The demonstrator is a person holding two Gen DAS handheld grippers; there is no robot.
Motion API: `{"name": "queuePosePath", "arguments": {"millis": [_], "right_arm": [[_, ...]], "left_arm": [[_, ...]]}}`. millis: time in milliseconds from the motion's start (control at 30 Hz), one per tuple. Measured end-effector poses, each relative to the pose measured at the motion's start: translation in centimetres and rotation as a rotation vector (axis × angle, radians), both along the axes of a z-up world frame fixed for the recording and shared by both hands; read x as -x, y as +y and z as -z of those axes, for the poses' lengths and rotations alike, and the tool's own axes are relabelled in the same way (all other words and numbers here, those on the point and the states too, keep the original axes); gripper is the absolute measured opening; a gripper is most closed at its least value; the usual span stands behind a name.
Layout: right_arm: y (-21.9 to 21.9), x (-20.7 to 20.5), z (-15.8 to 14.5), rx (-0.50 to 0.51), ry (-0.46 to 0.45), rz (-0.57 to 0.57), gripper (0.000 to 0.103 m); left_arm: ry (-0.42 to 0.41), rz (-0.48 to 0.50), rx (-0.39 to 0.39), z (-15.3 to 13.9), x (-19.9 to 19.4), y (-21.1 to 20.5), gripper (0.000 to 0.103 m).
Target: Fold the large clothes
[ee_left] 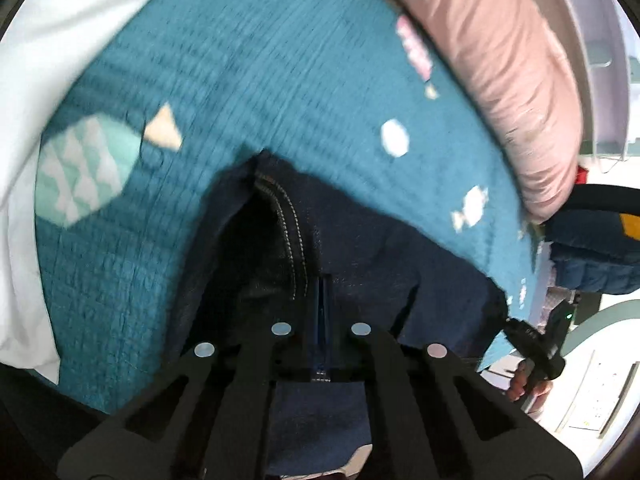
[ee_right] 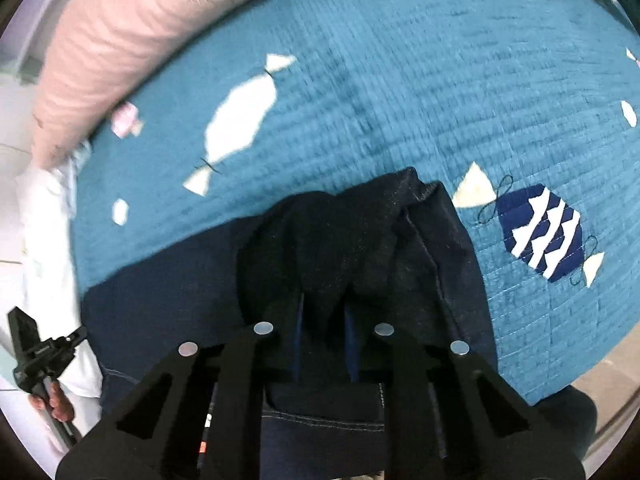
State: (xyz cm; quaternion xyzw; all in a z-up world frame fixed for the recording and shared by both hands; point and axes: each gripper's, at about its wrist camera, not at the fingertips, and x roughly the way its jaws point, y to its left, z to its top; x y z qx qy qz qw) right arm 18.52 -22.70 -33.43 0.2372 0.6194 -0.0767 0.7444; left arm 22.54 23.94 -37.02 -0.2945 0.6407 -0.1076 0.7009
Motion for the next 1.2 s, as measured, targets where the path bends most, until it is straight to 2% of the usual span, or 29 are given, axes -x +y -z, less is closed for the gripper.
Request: {"name": "queuePosePath", "arguments": {"millis": [100, 233, 333, 400, 433, 467, 500, 533, 567, 600, 667, 733, 800, 833, 867, 933, 967, 1000, 1033, 1067, 1100, 1133, 1200], "right_arm": [[0.0, -0.3, -1.4, -0.016, -0.055, -0.001, 0.014], [-0.3, -1.2, -2.0, -0.023, -0.089, 0.001, 0.014], [-0.2, -2.1, 0.6, 0.034, -0.017, -0.005, 0.014], [-0.8, -2.2, 3.4, 0.016, 0.033, 0.026, 0.016], [-0.7, -2.2, 4.2, 0.024, 0.049, 0.025, 0.019], [-0.4, -2.2, 3.9, 0.053, 0.05, 0.025, 0.027], [-0.3, -2.1, 3.5, 0.074, 0.054, 0.03, 0.031], [0.0, -2.0, 2.5, 0.101, 0.068, 0.036, 0.043], [0.1, -1.8, 1.7, 0.098, 0.058, 0.034, 0.05], [0.3, -1.5, 0.7, 0.088, 0.029, 0.031, 0.051], [0.8, -0.5, -2.3, 0.114, -0.038, 0.014, 0.051], [1.6, 0.5, -4.5, 0.131, -0.085, 0.004, 0.051], [3.3, 1.9, -6.0, 0.1, -0.128, -0.047, 0.051], [4.4, 2.5, -6.0, 0.09, -0.115, -0.091, 0.047], [6.0, 3.5, -5.5, 0.063, -0.093, -0.138, 0.036], [8.0, 4.9, -3.5, 0.0, -0.021, -0.189, 0.022], [9.0, 5.9, -1.8, -0.024, 0.036, -0.215, 0.018], [9.6, 6.5, -0.5, -0.026, 0.069, -0.228, 0.017], [10.1, 7.4, 1.3, -0.019, 0.116, -0.233, 0.014], [10.4, 8.5, 3.9, -0.011, 0.195, -0.213, 0.01], [10.6, 9.2, 5.8, -0.009, 0.244, -0.196, 0.009], [10.6, 10.0, 8.1, 0.007, 0.283, -0.184, 0.004], [10.6, 10.6, 9.1, 0.012, 0.244, -0.168, 0.004]], "left_arm": [[-0.04, 0.017, -0.023, -1.3, -1.0, 0.0, 0.001], [-0.072, -0.029, 0.016, -1.5, -2.5, 0.7, 0.001], [-0.016, -0.064, 0.035, 1.5, -3.2, 1.3, 0.002], [0.048, -0.085, 0.049, 4.0, -3.1, 1.5, 0.002], [0.051, -0.097, 0.049, 4.3, -2.9, 1.5, 0.001], [0.032, -0.095, 0.036, 3.9, -2.6, 1.3, 0.001], [0.016, -0.07, 0.016, 3.1, -2.3, 1.0, 0.001], [0.011, -0.049, 0.009, 2.4, -2.1, 0.8, 0.003], [0.005, -0.04, 0.011, 1.5, -1.7, 0.8, 0.007], [-0.012, -0.035, 0.014, 0.4, -1.4, 0.9, 0.01], [-0.064, -0.025, -0.035, -1.9, -0.5, 1.0, 0.036], [-0.108, -0.005, -0.084, -3.9, 0.5, 0.5, 0.038], [-0.124, 0.047, -0.038, -5.1, 1.8, -0.7, 0.038], [-0.123, 0.065, -0.023, -5.3, 2.4, -1.4, 0.038], [-0.113, 0.09, -0.018, -5.1, 3.2, -2.3, 0.038], [-0.073, 0.124, -0.027, -3.8, 4.8, -3.5, 0.038], [-0.044, 0.136, -0.038, -2.8, 5.6, -3.9, 0.036], [0.009, 0.151, -0.088, -0.9, 6.8, -4.4, 0.035], [0.058, 0.162, -0.156, 0.8, 7.8, -4.7, 0.026], [0.088, 0.159, -0.186, 2.2, 8.4, -4.6, 0.016], [0.132, 0.129, -0.191, 4.5, 9.4, -3.9, 0.011], [0.142, 0.089, -0.169, 6.2, 9.9, -3.3, 0.003], [0.132, 0.032, -0.077, 7.4, 10.4, -2.0, 0.003]]}}
